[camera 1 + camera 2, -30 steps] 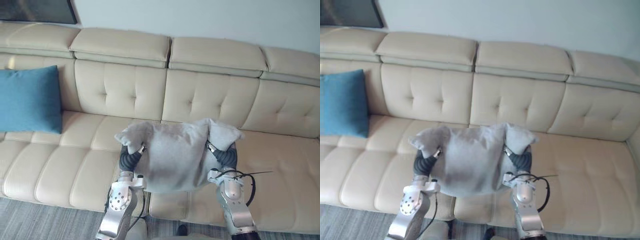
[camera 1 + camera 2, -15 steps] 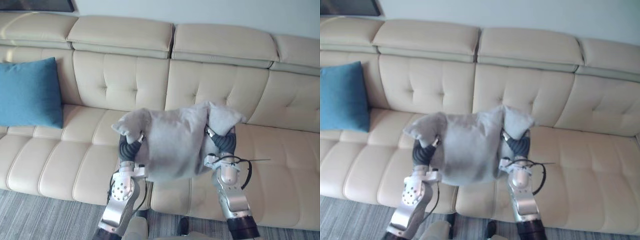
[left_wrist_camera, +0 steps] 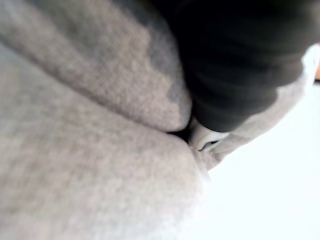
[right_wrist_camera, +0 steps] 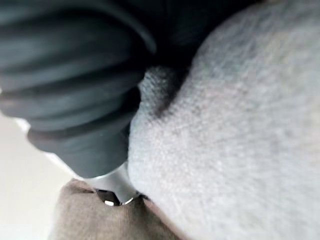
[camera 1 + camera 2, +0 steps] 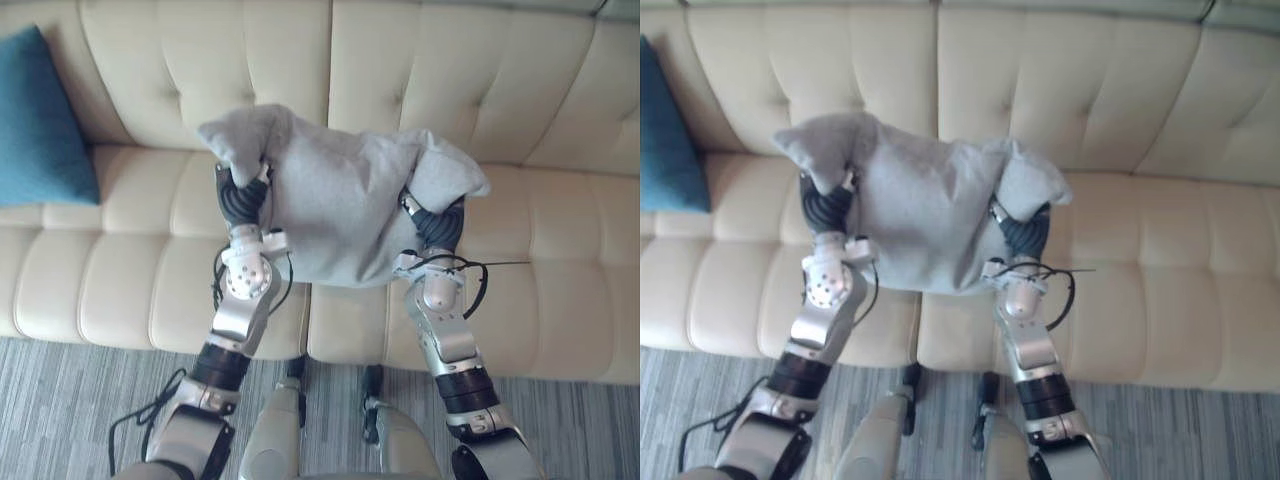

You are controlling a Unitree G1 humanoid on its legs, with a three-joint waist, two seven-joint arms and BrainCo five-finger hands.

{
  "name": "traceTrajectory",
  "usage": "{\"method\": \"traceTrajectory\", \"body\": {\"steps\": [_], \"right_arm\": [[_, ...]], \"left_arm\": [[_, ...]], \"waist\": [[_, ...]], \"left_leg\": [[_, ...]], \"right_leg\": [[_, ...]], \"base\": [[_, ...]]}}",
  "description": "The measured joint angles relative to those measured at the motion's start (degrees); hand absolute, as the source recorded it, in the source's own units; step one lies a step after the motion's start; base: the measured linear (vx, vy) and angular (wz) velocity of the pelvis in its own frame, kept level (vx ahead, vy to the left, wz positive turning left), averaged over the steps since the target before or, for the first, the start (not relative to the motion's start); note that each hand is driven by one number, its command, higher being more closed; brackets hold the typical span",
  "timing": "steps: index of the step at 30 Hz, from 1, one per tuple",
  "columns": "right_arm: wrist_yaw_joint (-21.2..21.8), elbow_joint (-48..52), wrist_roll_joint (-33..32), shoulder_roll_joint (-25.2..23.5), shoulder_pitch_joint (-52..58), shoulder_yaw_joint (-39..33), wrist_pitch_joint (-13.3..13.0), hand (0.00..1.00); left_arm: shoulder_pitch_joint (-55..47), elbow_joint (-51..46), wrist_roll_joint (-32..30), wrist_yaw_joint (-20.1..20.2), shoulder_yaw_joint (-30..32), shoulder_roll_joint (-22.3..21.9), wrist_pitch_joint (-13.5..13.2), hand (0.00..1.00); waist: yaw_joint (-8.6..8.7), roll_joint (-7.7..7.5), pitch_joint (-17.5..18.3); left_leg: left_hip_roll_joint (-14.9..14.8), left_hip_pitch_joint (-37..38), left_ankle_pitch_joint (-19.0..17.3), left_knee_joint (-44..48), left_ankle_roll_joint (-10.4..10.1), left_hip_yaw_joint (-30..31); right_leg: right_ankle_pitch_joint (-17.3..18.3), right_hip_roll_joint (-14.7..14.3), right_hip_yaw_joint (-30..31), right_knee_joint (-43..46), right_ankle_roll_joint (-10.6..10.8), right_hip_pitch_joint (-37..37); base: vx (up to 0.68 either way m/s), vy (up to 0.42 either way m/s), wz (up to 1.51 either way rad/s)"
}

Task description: Pick up cushions and gather them together orderly.

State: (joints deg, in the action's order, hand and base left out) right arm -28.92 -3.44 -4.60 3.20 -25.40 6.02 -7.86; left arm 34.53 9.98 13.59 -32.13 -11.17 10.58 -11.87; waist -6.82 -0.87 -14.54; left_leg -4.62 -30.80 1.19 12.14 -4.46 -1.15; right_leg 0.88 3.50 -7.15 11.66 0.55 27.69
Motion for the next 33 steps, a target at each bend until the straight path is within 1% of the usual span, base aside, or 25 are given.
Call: {"method": "traceTrajectory", "body": {"steps": [4,5,6,9,11,13,16,17,19,20,22,23,25,26,28,30,33], "right_arm": [[-1.0,-0.4,0.0,-0.5,-4.2,-3.1,0.1,1.00],[-1.5,-1.6,0.0,-0.5,-6.5,-4.1,0.1,1.00],[-1.8,-2.5,0.0,-0.4,-8.3,-5.2,0.1,0.00],[-2.9,-2.7,0.0,-0.1,-11.7,-6.9,0.0,0.00],[-3.9,-5.1,-0.1,0.0,-17.0,-8.2,-0.1,0.00],[-4.5,-7.0,-0.4,1.4,-20.0,-8.2,-0.1,0.00],[-4.8,-9.1,-1.3,2.2,-23.4,-9.1,-0.1,0.00],[-4.6,-10.2,-2.6,2.7,-24.8,-9.9,-0.1,0.00],[-3.9,-12.1,-4.2,4.4,-26.8,-10.3,-0.1,0.00],[-2.7,-14.3,-6.4,6.4,-28.9,-10.3,-0.1,0.00],[-1.9,-16.0,-8.6,8.2,-30.8,-10.3,-0.1,0.00],[-0.1,-18.3,-12.0,10.2,-33.0,-10.3,-0.1,0.00],[1.3,-20.0,-14.1,11.8,-34.5,-10.3,-0.2,0.00],[3.1,-21.3,-17.2,13.6,-35.8,-10.4,-0.2,0.00],[4.4,-22.5,-18.9,15.1,-36.7,-10.3,-0.2,0.00],[5.9,-23.1,-21.1,17.7,-37.0,-10.3,-0.5,0.00],[7.4,-24.9,-22.6,19.1,-36.9,-10.3,-0.6,0.00]], "left_arm": [[5.3,3.2,0.1,-0.2,0.0,0.0,0.0,1.00],[7.2,4.4,0.1,-0.2,0.1,0.0,0.1,1.00],[9.1,5.5,0.1,-0.2,0.1,0.0,0.1,0.00],[14.1,7.8,0.1,-0.2,0.6,0.3,0.0,0.00],[20.4,12.0,0.3,-0.3,2.2,2.4,0.0,0.00],[23.3,13.8,0.7,-0.3,3.8,3.5,0.1,0.00],[25.8,16.3,1.2,-0.2,6.1,4.6,0.0,0.00],[26.4,17.6,1.3,-0.1,7.9,4.9,0.0,0.00],[27.2,19.5,1.4,0.2,9.1,5.8,0.0,0.00],[28.5,21.7,2.7,1.5,10.3,7.3,0.0,0.00],[29.6,23.0,3.5,3.0,10.5,9.2,0.0,0.00],[30.1,23.5,3.6,5.6,11.2,11.5,0.1,0.00],[30.1,23.8,4.2,7.0,12.1,12.9,0.1,0.00],[30.1,25.1,6.4,8.7,14.3,14.2,0.0,0.00],[30.1,26.1,8.1,9.2,15.6,15.4,0.0,0.00],[29.1,27.1,10.3,10.4,18.3,16.9,0.0,0.00],[25.6,27.1,12.7,12.3,20.4,17.9,0.0,0.00]], "waist": [[0.41,-0.09,-1.4],[0.58,-0.11,-2.6],[0.72,-0.18,-3.3],[0.74,-0.22,-3.6],[1.16,-0.14,-4.0],[1.27,-0.18,-4.5],[1.46,-0.17,-5.3],[1.52,-0.16,-5.3],[1.54,-0.13,-5.3],[1.54,-0.13,-5.7],[1.57,-0.08,-6.5],[1.60,-0.04,-7.0],[1.54,-0.03,-7.4],[1.45,-0.05,-7.4],[1.44,-0.05,-7.4],[1.38,-0.01,-7.5],[1.34,0.00,-7.5]], "left_leg": [[-0.6,-3.6,0.6,0.0,-0.2,-0.2],[-0.8,-3.9,0.8,0.0,-0.2,-0.3],[-1.1,-4.5,0.8,0.0,-0.2,-0.3],[-1.4,-7.1,1.2,0.0,-0.4,-0.4],[-2.0,-9.0,1.6,0.0,-0.6,-0.6],[-2.2,-9.3,1.6,0.0,-0.6,-0.7],[-2.4,-9.4,1.6,-0.1,-0.6,-0.7],[-2.5,-9.5,1.6,-0.1,-0.6,-0.7],[-2.5,-9.7,1.7,-0.2,-0.7,-0.7],[-2.6,-9.7,1.7,-0.2,-0.8,-0.6],[-2.6,-9.5,2.0,-0.2,-0.8,-0.4],[-2.7,-9.5,2.1,-0.2,-0.9,-0.2],[-2.7,-9.3,2.1,-0.2,-0.9,-0.2],[-2.7,-9.1,2.2,-0.2,-1.0,-0.1],[-2.8,-9.1,2.2,-0.2,-1.1,-0.1],[-2.9,-8.3,2.4,-0.2,-1.1,0.1],[-3.0,-6.1,2.4,-0.3,-1.1,0.0]], "right_leg": [[-1.4,-0.6,0.2,-0.8,-0.1,3.4],[-1.9,-0.9,0.3,-1.6,-0.1,3.5],[-2.4,-1.2,0.4,-2.1,-0.1,4.0],[-3.4,-1.6,0.8,-2.8,-0.1,6.3],[-5.5,-2.3,1.1,-5.9,-0.2,6.9],[-6.2,-2.6,1.3,-6.9,-0.2,6.9],[-6.3,-2.8,1.5,-7.2,-0.1,7.0],[-6.6,-2.9,1.6,-7.6,-0.1,7.0],[-6.7,-3.0,1.6,-8.0,-0.1,7.0],[-6.7,-3.0,1.5,-8.0,-0.1,6.9],[-6.7,-3.0,1.2,-8.0,-0.1,6.5],[-6.7,-3.1,1.0,-8.0,-0.1,6.4],[-6.7,-3.1,1.0,-8.0,-0.1,6.2],[-6.7,-3.1,1.0,-8.0,-0.1,6.1],[-6.7,-3.1,0.9,-8.0,-0.1,6.0],[-6.8,-3.2,0.4,-8.0,-0.2,5.0],[-6.8,-3.2,0.4,-8.1,-0.2,2.8]], "base": [[-0.03,-0.018,-0.09],[0.02,-0.019,-0.12],[0.01,-0.018,-0.12],[0.00,-0.016,-0.10],[0.02,-0.024,-0.13],[0.03,-0.034,-0.10],[0.04,-0.032,-0.05],[0.05,-0.034,-0.03],[0.05,-0.035,0.00],[0.05,-0.029,0.03],[0.04,-0.030,0.06],[0.04,-0.030,0.07],[0.04,-0.032,0.03],[0.03,-0.025,0.01],[0.01,-0.011,0.02],[0.04,-0.031,0.06],[0.05,-0.024,0.01]]}}
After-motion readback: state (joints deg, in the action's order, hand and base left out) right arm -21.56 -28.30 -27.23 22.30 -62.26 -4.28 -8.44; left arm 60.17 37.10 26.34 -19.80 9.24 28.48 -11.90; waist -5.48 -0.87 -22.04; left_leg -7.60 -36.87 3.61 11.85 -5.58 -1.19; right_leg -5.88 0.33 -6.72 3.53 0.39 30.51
